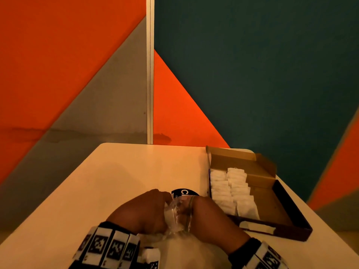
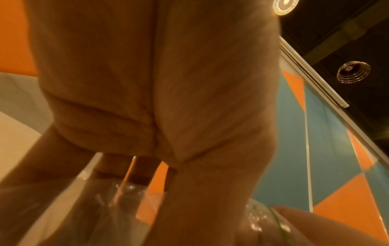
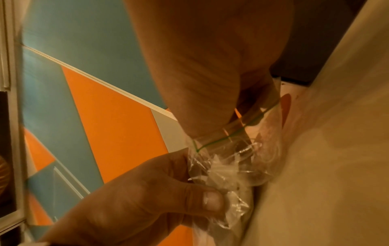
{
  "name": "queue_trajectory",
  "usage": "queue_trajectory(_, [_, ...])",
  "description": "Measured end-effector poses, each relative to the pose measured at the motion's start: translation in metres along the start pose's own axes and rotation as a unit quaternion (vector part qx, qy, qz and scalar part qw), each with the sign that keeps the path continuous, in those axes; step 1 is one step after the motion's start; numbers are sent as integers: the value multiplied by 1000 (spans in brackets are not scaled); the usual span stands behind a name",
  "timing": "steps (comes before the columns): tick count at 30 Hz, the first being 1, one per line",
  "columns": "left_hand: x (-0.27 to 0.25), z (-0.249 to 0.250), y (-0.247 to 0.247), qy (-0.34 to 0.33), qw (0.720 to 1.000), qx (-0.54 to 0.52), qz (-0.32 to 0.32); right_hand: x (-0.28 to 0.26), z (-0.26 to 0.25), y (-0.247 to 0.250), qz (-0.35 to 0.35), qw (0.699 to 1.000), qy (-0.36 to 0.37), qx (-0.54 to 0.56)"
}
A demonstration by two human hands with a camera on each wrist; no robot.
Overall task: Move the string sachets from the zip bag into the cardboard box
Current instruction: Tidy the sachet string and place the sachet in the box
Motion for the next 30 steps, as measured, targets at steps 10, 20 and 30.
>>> queue_trajectory(10, [-15,11,-8,27,997,49,-45,-14,-3,-5,-4,991,-39,126])
queue_trajectory(20, [-38,20,-10,79,995,53,-31,-35,-18,2,-10,948,-115,296])
queue_trajectory(30, [-47,24,-23,87,995,44,3,-42,2,-7,63,938,-224,259])
Point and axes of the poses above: each hand's wrist, its own x-axis towards the middle knuckle, its own y-axis out of the back of the hand, z = x × y, the point moved 5 cm from there along x, towards the middle knuckle, and after that the axes turned 8 degrees about y, right-handed, at the moved point
